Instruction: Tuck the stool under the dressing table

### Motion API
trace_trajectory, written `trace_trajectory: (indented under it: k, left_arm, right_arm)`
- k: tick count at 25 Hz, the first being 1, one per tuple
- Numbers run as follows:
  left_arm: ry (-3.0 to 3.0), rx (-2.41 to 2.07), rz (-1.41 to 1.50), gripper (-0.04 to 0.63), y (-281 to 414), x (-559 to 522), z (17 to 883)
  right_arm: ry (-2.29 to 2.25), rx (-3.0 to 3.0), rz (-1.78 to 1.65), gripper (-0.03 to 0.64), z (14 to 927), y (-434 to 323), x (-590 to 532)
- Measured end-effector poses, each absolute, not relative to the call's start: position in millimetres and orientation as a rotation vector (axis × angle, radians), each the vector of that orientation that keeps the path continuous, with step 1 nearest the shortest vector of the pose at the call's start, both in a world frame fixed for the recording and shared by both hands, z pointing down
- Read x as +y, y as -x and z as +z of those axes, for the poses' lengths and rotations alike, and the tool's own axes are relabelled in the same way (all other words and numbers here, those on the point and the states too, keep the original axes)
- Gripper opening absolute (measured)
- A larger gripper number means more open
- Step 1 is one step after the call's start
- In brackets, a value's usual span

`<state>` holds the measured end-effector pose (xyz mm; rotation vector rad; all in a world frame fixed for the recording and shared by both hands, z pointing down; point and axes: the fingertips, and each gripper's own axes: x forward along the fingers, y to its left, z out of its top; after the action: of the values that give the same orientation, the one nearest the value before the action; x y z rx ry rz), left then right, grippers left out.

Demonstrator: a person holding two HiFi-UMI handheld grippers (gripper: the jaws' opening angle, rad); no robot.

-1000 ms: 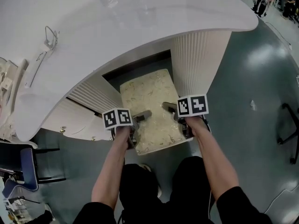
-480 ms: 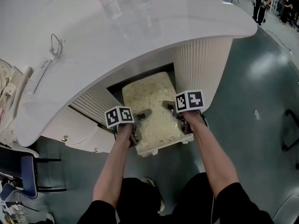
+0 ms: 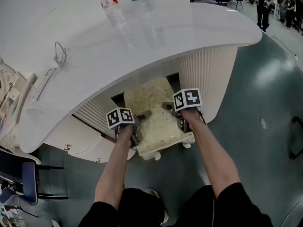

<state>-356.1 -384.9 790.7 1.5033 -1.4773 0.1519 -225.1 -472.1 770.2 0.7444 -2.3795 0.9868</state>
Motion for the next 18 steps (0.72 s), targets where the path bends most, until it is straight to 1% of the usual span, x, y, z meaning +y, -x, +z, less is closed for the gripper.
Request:
trace_trajectory:
  k: [18]
  left_arm:
    - [-1.499,-1.453,0.142,0.566,387.9,-440.5,799.0]
  right_arm:
    - [-0.78,-2.348,1.006,0.333,778.1,254.5,-525.6]
